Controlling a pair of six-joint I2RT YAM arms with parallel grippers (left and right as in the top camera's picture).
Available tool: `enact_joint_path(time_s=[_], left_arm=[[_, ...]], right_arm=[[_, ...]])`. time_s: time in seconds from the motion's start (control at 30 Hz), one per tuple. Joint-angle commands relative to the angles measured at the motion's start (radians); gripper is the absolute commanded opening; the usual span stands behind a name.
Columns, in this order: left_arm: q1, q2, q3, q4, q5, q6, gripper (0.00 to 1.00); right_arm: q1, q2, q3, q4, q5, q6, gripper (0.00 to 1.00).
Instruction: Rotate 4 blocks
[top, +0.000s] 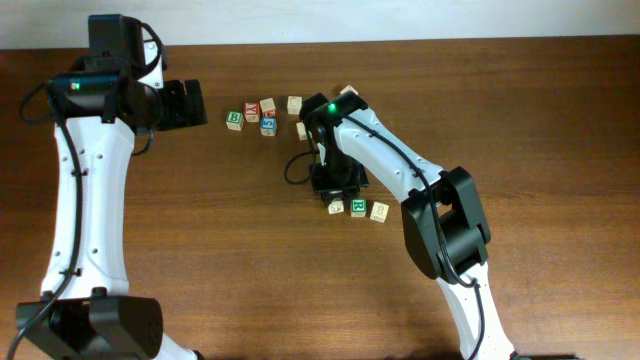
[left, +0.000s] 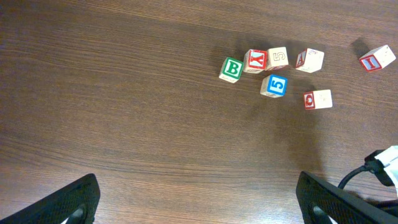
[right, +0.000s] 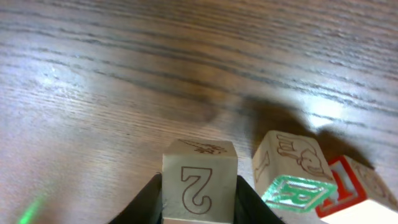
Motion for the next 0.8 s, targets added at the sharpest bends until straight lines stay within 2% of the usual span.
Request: enact_joint_path(time_s=[0.0, 0.13, 0.2, 0.27, 0.33, 0.43, 0.6, 0.77], left_arm=[[0.005, -0.004, 0.018, 0.001, -0.007, -0.009, 0.99], [0.005, -0.004, 0.018, 0.001, -0.007, -0.009, 0.99], [0.005, -0.004, 0.018, 0.001, -0.007, -0.009, 0.99], [0.005, -0.004, 0.018, 0.001, -0.007, -0.009, 0.99], [0.005, -0.004, 0.018, 0.001, -0.007, -0.009, 0.99], [0.005, -0.004, 0.018, 0.001, -0.007, -0.009, 0.99], [0.005, -0.004, 0.018, 0.001, -0.007, -0.009, 0.99], [0.005, -0.004, 0.018, 0.001, -0.007, -0.009, 0.99]], right_arm=[[0.011, -0.036, 0.002, -0.017, 0.018, 0.012, 0.39], [0.013, -0.036, 0.004, -0.009, 0.012, 0.011, 0.44], [-0.004, -0.036, 0.064, 0.035, 0.016, -0.033, 0.45], [-0.024, -0.036, 0.144, 0.16, 0.045, -0.084, 0.45], [-0.031, -0.029, 0.147, 0.364, 0.142, -0.109, 0.51], [-0.029, 0.035, 0.146, 0.584, 0.235, -0.107, 0.5], [-0.029, 0.122, 0.146, 0.718, 0.247, -0.106, 0.56], [-0.029, 0.178, 0.146, 0.735, 0.245, -0.106, 0.55]])
